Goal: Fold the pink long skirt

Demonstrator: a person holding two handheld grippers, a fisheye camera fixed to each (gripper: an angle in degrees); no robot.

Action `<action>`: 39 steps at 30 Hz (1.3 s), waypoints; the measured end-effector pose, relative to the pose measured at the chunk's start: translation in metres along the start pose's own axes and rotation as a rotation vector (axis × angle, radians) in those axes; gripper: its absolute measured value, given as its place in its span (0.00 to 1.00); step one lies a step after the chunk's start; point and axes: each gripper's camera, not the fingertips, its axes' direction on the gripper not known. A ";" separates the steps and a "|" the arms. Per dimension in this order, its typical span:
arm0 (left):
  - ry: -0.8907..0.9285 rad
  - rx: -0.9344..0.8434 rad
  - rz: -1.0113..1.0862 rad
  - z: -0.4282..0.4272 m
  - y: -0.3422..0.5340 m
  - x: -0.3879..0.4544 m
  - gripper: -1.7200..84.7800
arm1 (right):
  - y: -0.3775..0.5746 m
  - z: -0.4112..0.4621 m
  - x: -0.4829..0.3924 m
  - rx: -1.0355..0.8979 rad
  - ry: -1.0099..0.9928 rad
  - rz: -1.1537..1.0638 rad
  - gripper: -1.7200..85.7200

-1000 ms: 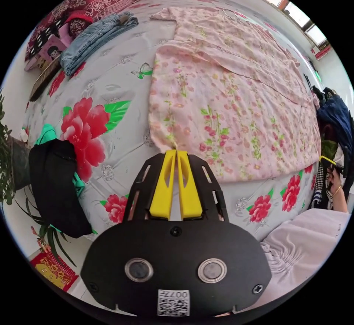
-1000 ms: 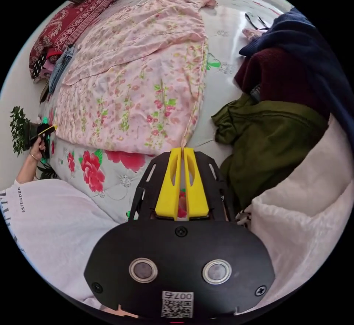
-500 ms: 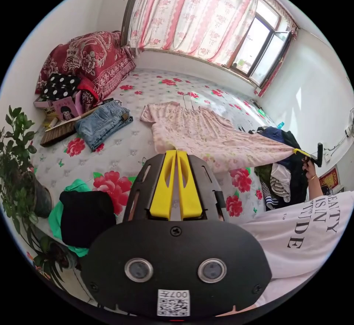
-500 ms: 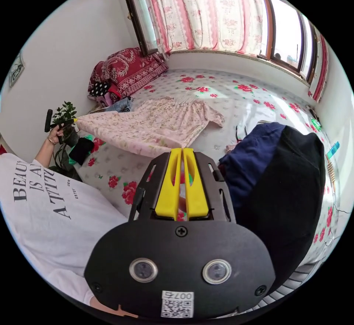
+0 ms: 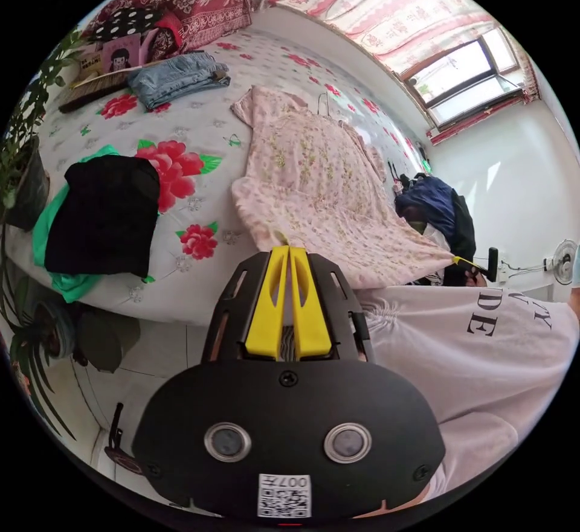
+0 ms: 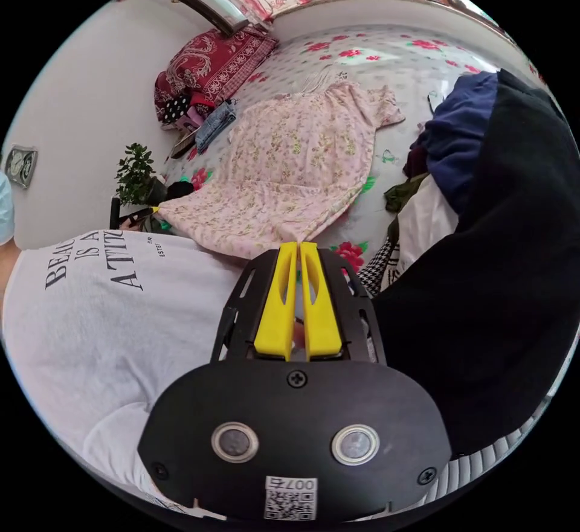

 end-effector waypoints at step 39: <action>0.026 0.712 0.304 -0.256 -0.152 0.099 0.01 | -0.110 -0.279 -0.122 0.819 -0.025 -0.434 0.02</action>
